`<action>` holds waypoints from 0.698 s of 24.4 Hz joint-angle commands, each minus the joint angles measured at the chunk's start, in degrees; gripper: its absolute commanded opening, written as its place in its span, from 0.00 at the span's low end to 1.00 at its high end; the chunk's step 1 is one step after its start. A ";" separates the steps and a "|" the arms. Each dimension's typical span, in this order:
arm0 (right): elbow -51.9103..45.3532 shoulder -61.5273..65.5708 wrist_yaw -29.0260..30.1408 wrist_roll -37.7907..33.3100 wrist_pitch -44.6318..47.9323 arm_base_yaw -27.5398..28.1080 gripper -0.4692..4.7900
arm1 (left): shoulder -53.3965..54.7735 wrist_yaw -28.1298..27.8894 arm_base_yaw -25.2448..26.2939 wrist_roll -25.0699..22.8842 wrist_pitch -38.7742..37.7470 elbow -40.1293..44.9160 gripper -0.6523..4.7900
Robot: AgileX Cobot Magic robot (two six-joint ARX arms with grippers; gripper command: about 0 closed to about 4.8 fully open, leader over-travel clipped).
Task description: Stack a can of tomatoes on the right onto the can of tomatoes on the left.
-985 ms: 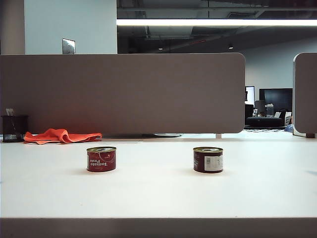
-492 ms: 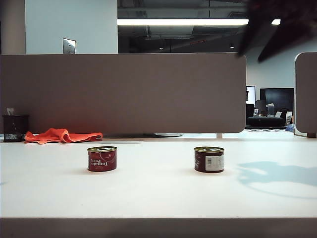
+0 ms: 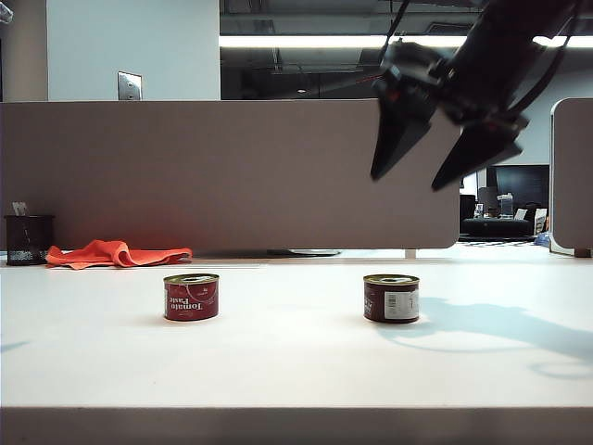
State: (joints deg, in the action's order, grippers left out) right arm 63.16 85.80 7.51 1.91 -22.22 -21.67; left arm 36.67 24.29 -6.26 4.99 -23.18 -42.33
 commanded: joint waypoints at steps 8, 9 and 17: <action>8.26 12.85 -6.34 -3.52 -3.13 -2.89 1.00 | -0.07 0.39 0.04 0.17 0.50 -0.44 0.48; 8.76 13.75 -6.34 -3.72 -3.85 -2.89 1.00 | -0.07 0.42 0.04 0.20 0.50 -0.44 0.48; 9.66 16.90 -6.32 -5.44 -8.24 -3.19 1.00 | -0.07 0.42 0.04 0.20 0.50 -0.44 0.47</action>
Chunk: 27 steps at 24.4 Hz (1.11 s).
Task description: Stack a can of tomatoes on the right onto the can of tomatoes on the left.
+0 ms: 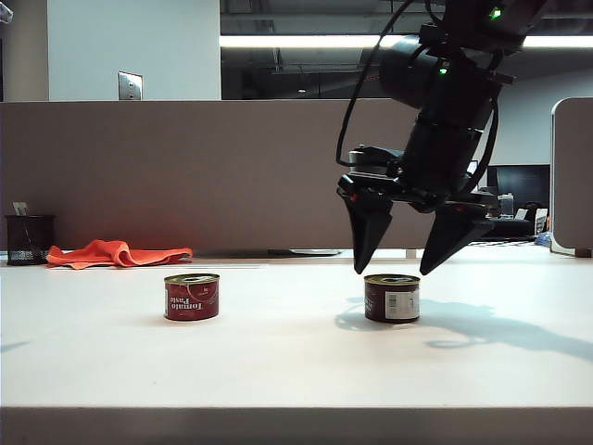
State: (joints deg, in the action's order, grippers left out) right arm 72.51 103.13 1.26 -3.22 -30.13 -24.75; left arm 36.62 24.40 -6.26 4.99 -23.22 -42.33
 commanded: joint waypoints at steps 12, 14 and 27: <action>0.31 -0.37 1.57 -0.24 -4.04 -0.11 1.00 | -0.02 0.31 0.04 0.20 0.55 -0.44 0.47; 0.31 -0.15 2.82 -0.24 -3.67 -0.11 1.00 | -0.02 0.31 0.04 0.20 0.55 -0.44 0.47; 0.31 2.36 3.58 0.00 -2.47 -0.13 0.96 | -0.04 0.28 0.04 0.15 0.02 -0.42 0.47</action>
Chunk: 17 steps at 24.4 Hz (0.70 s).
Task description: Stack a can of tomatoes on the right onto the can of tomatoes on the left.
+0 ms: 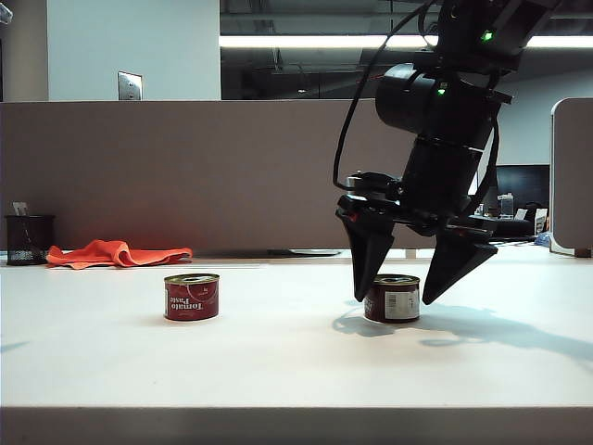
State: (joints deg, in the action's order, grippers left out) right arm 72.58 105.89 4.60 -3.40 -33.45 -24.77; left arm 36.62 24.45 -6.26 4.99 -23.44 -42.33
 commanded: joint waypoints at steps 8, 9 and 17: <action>0.24 -0.39 0.22 0.26 0.76 -0.11 0.66 | -0.02 0.24 0.04 -0.04 0.26 -0.42 0.47; 0.24 -0.39 0.22 0.26 0.83 -0.11 0.66 | -0.02 0.24 0.04 -0.04 0.26 -0.42 0.47; 3.48 -2.54 0.68 1.11 2.43 -1.22 0.62 | -0.04 0.26 0.04 -0.04 -0.17 -0.42 0.47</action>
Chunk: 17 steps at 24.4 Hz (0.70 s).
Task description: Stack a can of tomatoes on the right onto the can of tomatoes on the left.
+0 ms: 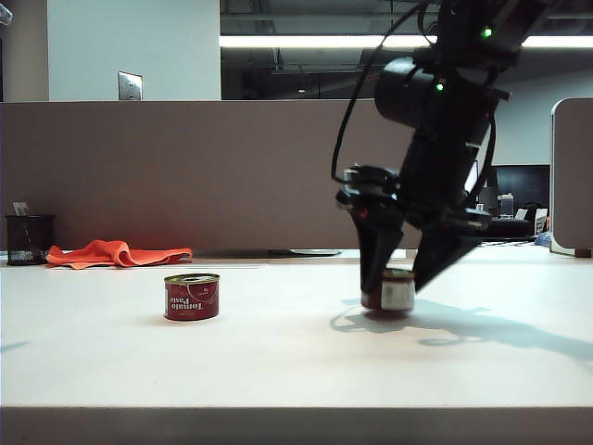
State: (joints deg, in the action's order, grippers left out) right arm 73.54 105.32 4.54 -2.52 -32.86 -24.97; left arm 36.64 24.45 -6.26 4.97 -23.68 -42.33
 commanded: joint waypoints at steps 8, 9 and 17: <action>15.28 -0.55 0.92 1.29 2.82 -10.29 0.62 | -0.07 0.26 0.04 -0.04 0.09 -0.42 0.47; 17.35 0.92 -0.66 1.81 2.69 -12.46 0.62 | -0.07 0.26 0.04 -0.04 0.07 -0.42 0.47; 24.41 10.27 -5.95 5.64 1.53 -18.80 0.62 | -0.09 0.26 0.04 -0.04 -0.70 -0.42 0.47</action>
State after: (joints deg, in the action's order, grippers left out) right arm 96.95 115.11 -1.02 2.22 -32.05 -43.31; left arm 36.67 24.45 -6.26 4.97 -24.32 -42.33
